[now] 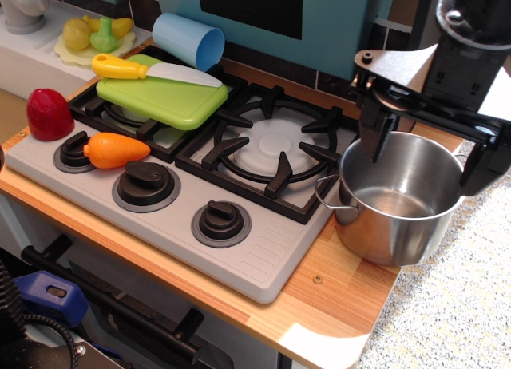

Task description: Put pot or pan on stove

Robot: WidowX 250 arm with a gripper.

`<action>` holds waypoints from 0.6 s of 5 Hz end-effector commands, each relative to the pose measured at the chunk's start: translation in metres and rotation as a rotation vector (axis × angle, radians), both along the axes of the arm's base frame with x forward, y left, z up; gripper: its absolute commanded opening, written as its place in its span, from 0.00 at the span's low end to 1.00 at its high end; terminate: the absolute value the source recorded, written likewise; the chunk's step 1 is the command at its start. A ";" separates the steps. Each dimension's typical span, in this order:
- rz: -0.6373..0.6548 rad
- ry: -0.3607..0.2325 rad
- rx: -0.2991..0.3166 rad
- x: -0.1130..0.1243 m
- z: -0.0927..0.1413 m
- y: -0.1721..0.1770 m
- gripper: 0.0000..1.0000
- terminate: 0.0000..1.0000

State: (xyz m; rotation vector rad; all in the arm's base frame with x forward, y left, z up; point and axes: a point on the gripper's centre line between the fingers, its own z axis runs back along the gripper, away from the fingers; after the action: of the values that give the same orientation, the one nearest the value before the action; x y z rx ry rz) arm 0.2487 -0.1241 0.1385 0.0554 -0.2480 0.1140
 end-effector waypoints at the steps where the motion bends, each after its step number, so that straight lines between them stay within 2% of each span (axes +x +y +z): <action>1: 0.000 0.000 0.000 0.000 0.000 0.000 1.00 0.00; 2: -0.065 -0.054 0.040 0.020 -0.005 -0.008 1.00 0.00; 3: -0.151 -0.100 0.047 0.022 -0.022 -0.007 1.00 0.00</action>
State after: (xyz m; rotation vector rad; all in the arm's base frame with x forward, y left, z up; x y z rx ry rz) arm 0.2688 -0.1320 0.0996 0.0622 -0.3421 -0.0379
